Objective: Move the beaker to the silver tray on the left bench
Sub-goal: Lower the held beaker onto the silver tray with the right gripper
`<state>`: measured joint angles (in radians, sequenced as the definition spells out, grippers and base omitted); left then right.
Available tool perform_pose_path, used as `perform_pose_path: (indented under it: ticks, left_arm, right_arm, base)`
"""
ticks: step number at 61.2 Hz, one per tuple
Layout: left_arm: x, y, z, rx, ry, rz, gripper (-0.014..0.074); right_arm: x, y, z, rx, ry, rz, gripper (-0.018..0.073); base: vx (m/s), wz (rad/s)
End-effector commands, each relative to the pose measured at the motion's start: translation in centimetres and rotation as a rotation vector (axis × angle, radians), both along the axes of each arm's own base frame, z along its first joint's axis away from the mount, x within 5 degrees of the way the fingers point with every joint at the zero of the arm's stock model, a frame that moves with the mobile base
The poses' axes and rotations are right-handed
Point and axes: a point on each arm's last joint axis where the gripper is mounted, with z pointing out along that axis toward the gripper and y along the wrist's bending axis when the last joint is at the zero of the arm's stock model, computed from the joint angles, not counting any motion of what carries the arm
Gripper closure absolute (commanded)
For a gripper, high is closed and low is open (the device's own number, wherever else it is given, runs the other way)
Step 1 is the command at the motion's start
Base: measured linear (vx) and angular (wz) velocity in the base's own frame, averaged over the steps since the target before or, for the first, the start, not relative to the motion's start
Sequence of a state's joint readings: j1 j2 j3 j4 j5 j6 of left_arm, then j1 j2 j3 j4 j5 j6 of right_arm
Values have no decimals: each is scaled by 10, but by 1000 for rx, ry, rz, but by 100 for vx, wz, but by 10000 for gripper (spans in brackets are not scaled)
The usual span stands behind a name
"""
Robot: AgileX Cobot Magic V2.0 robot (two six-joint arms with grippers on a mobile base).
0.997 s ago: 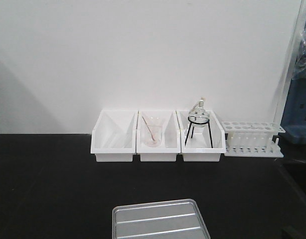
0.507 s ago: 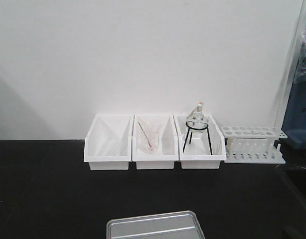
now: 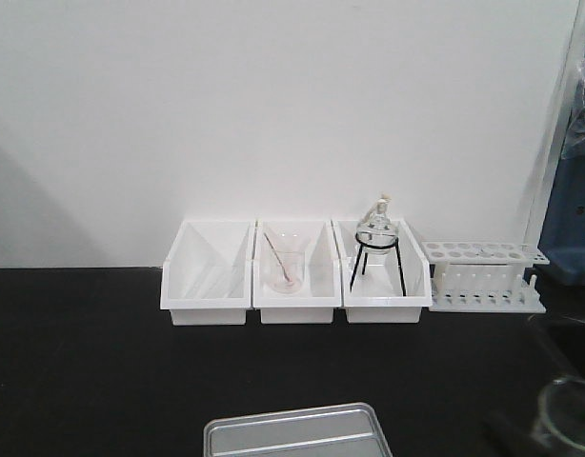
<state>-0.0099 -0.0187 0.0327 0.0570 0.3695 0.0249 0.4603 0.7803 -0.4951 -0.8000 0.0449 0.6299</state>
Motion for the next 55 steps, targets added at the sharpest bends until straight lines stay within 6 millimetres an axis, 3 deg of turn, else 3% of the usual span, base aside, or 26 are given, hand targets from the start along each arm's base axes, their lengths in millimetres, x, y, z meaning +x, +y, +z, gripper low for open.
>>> perform_pose_path:
  ticks: [1,2,10,24,36,55]
  left_arm:
    - [2,-1,0,-5,-63,-10,595]
    - [2,-1,0,-5,-63,-10,595]
    - [2,-1,0,-5,-63,-10,595]
    - [2,-1,0,-5,-63,-10,595]
    - [2,-1,0,-5,-63,-10,595]
    - [2,-1,0,-5,-63,-10,595]
  right_arm:
    - [24,29,3,-9,-58,184,571]
    - [54,53,-11,70,12,258,571]
    - [97,82,-32,125,52,331,571]
    - [159,126,-98,186,107,457,571]
    - [180,144,-134,246,84,538,571]
    - [190,141,-159,135,78,476,571]
  base:
    - [0,0]
    - [0,0]
    - [0,0]
    - [0,0]
    - [0,0]
    - [0,0]
